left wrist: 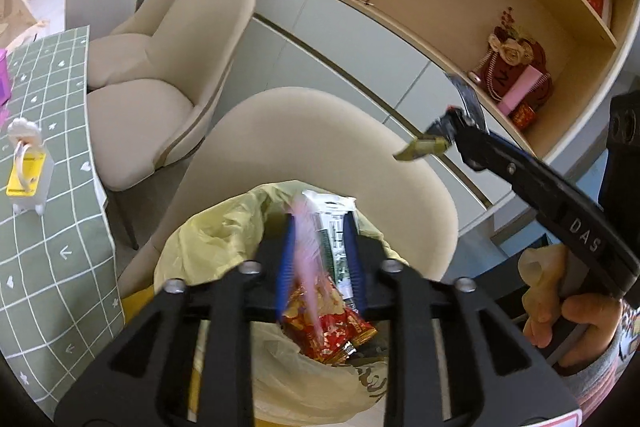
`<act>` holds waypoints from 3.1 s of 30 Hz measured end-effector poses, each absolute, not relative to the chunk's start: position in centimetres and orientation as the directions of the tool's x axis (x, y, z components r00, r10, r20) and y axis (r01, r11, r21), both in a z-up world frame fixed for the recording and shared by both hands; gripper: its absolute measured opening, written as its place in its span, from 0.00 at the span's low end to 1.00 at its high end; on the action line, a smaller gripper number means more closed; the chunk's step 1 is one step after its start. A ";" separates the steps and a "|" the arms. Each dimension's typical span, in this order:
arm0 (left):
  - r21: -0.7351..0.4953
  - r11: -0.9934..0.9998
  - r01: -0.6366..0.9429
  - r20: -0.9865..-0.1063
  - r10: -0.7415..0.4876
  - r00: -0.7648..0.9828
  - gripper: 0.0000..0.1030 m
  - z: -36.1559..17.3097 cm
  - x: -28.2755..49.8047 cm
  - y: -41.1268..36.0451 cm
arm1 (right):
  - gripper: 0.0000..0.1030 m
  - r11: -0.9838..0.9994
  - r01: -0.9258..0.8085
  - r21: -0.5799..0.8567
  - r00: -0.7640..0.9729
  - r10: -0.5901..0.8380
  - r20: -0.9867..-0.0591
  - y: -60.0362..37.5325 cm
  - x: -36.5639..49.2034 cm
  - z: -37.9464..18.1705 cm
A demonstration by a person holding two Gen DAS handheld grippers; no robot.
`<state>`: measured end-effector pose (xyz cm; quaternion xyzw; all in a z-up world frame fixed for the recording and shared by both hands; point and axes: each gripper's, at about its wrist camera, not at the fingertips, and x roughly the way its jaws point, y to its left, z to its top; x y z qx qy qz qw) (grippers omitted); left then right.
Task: Collect trash
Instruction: 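Carry both wrappers over the yellow trash bag and open both grippers, then move both tools back over the table toward the red paper cup, then grasp the red paper cup with the left gripper while the right grasps a clear plastic strip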
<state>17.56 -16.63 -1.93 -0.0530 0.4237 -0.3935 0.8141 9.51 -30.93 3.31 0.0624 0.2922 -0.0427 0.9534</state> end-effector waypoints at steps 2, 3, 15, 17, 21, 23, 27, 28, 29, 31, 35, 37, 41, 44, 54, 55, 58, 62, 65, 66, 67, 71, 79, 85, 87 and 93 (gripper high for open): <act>-0.405 0.710 0.577 -0.659 -0.663 0.354 0.25 -1.8 17.7 -15.8 | 0.27 0.988 0.112 0.102 0.820 -0.033 -0.572 -30.7 9.8 2.6; -0.393 0.722 0.570 -0.666 -0.651 0.366 0.25 -1.6 17.8 -15.4 | 0.28 0.989 0.105 0.108 0.815 -0.023 -0.578 -30.5 9.9 2.1; -0.237 0.872 0.430 -0.729 -0.451 0.515 0.25 -1.2 17.2 -8.3 | 0.28 0.986 0.025 0.164 0.743 0.091 -0.663 -27.8 11.2 -3.0; -0.227 0.887 0.401 -0.730 -0.428 0.533 0.25 -1.1 17.0 -7.0 | 0.28 0.986 0.017 0.168 0.734 0.101 -0.671 -27.5 11.3 -3.6; -0.221 0.906 0.360 -0.732 -0.398 0.554 0.26 -1.0 16.9 -5.0 | 0.28 0.986 0.010 0.166 0.715 0.109 -0.690 -27.1 11.3 -4.6; -0.224 0.915 0.336 -0.735 -0.385 0.558 0.26 -1.1 17.0 -3.8 | 0.29 0.986 0.014 0.164 0.707 0.106 -0.699 -27.1 11.4 -4.9; -0.230 0.928 0.294 -0.743 -0.363 0.563 0.26 -1.5 17.1 -1.8 | 0.37 0.987 0.027 0.161 0.701 0.096 -0.707 -27.1 11.3 -5.2; -0.230 0.930 0.287 -0.745 -0.358 0.563 0.26 -1.6 17.2 -1.5 | 0.37 0.987 0.031 0.157 0.700 0.091 -0.708 -27.0 11.3 -5.2; -0.233 0.932 0.278 -0.747 -0.355 0.562 0.26 -1.7 17.2 -1.1 | 0.37 0.987 0.036 0.154 0.700 0.085 -0.709 -27.0 11.2 -5.1; -0.242 0.933 0.265 -0.750 -0.354 0.560 0.26 -2.0 17.2 -0.4 | 0.37 0.987 0.038 0.158 0.703 0.086 -0.706 -26.9 11.2 -4.9; -0.249 0.934 0.254 -0.749 -0.352 0.562 0.26 -2.3 17.2 0.4 | 0.37 0.986 0.028 0.164 0.709 0.096 -0.699 -26.3 11.2 -4.1; -0.253 0.935 0.249 -0.748 -0.352 0.563 0.26 -2.4 17.2 0.8 | 0.37 0.986 0.013 0.168 0.712 0.109 -0.694 -25.6 11.4 -3.8; -0.260 0.936 0.236 -0.747 -0.349 0.566 0.26 -2.5 17.5 1.7 | 0.37 0.984 -0.025 0.177 0.717 0.141 -0.683 -23.8 12.3 -3.0; -0.256 0.940 0.224 -0.747 -0.339 0.571 0.26 -2.8 17.9 2.8 | 0.37 0.981 -0.059 0.186 0.724 0.170 -0.668 -21.9 13.4 -2.3; -0.274 0.955 0.112 -0.750 -0.285 0.596 0.26 -3.8 22.3 11.8 | 0.51 0.964 -0.176 0.201 0.753 0.263 -0.603 -14.1 19.6 -1.5; -0.275 0.955 0.114 -0.745 -0.286 0.602 0.26 -3.7 22.9 12.8 | 0.51 0.959 -0.191 0.208 0.740 0.279 -0.612 -12.9 20.5 -1.7; -0.286 0.950 0.122 -0.724 -0.298 0.622 0.26 -3.3 24.8 16.4 | 0.51 0.958 -0.217 0.189 0.704 0.288 -0.649 -9.6 23.1 -2.2; -0.290 0.948 0.130 -0.696 -0.302 0.651 0.26 -2.9 27.6 21.4 | 0.51 0.949 -0.265 0.170 0.665 0.308 -0.680 -3.8 27.4 -2.6; -0.280 0.951 0.130 -0.695 -0.295 0.656 0.26 -2.9 30.1 24.9 | 0.51 0.934 -0.309 0.180 0.634 0.343 -0.694 0.0 30.8 -2.8; -0.286 0.949 0.132 -0.694 -0.301 0.654 0.26 -3.1 30.8 25.9 | 0.51 0.933 -0.320 0.163 0.632 0.338 -0.697 1.4 32.0 -2.9; -0.296 0.945 0.136 -0.692 -0.311 0.651 0.26 -3.1 31.9 27.1 | 0.51 0.934 -0.329 0.140 0.631 0.328 -0.703 3.0 33.5 -3.0; -0.327 0.926 0.187 -0.686 -0.369 0.627 0.33 -2.8 35.3 30.0 | 0.51 0.934 -0.339 0.117 0.627 0.317 -0.711 6.7 37.3 -3.6; -0.342 0.890 0.301 -0.638 -0.455 0.621 0.43 -2.4 39.9 29.5 | 0.51 0.962 -0.246 0.116 0.622 0.249 -0.742 7.7 40.3 -5.0; -0.375 0.888 0.265 -0.661 -0.456 0.595 0.45 -3.6 42.3 30.1 | 0.51 0.952 -0.281 0.118 0.631 0.276 -0.725 8.5 42.7 -4.7; -0.391 0.886 0.250 -0.648 -0.458 0.608 0.45 -3.7 42.0 31.1 | 0.51 0.947 -0.302 0.108 0.623 0.282 -0.729 9.6 44.2 -5.0; -0.446 0.868 0.218 -0.656 -0.483 0.581 0.45 -4.6 41.0 33.6 | 0.38 0.940 -0.342 0.025 0.615 0.244 -0.750 12.8 49.4 -6.0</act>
